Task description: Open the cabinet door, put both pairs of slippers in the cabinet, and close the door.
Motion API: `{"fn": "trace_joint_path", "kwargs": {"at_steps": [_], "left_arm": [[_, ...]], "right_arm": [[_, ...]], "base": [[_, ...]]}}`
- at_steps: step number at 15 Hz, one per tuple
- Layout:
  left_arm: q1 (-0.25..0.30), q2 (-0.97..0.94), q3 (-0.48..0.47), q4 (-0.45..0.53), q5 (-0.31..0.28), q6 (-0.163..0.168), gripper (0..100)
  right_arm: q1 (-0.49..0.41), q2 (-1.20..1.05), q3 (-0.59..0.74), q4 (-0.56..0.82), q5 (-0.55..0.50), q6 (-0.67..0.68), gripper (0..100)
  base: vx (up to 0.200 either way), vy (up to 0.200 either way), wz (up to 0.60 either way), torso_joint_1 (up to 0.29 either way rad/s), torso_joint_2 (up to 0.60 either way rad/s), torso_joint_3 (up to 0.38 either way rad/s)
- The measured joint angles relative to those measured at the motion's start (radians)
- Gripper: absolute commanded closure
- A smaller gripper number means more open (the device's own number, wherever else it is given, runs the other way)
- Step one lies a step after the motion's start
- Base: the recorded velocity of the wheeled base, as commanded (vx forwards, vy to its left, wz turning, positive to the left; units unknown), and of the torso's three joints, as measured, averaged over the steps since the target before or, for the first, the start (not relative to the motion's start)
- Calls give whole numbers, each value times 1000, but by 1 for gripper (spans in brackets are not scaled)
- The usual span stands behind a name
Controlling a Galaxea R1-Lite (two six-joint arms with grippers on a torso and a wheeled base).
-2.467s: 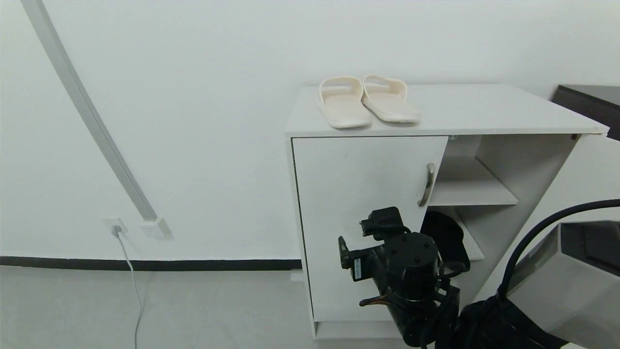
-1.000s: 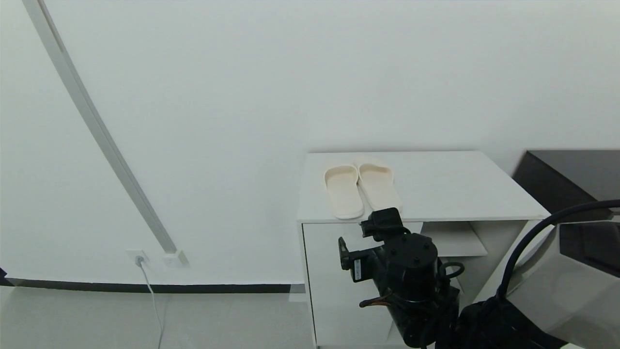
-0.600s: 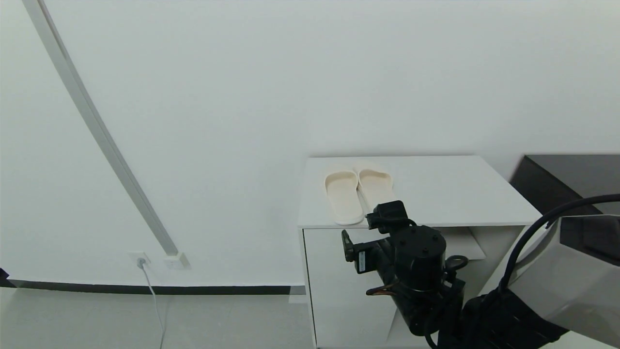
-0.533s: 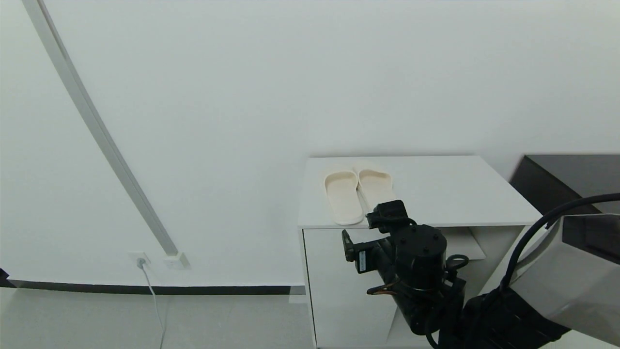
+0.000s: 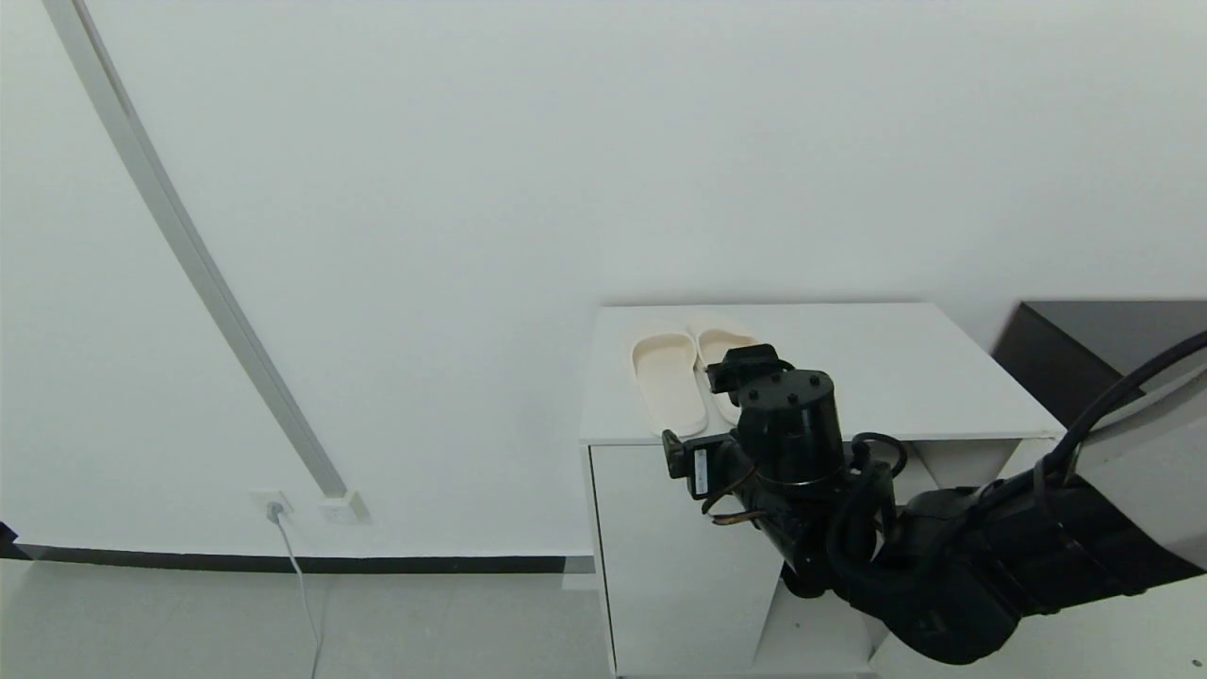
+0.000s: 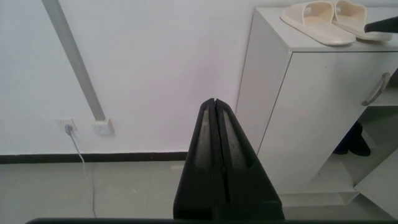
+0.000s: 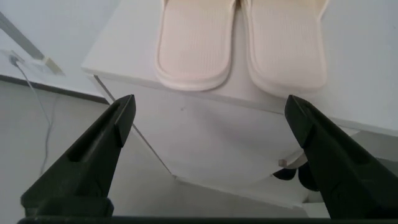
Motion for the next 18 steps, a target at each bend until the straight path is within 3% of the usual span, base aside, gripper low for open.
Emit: {"fn": "trace_joint_path", "kwargs": {"at_steps": [3, 11, 18], "left_arm": [[0, 0, -1, 0, -1, 0, 100], [0, 0, -1, 1, -4, 0, 100], [0, 0, -1, 1, -2, -1, 100]], "right_arm": [[-2, -6, -19, 7, 1, 7, 0], [-8, 18, 1, -60, 8, 7, 0], [-86, 103, -41, -105, 108, -3, 0]], "base": [[0, 0, 0, 0, 0, 0], [200, 0, 0, 1, 1, 2], [0, 0, 0, 0, 0, 0]]}}
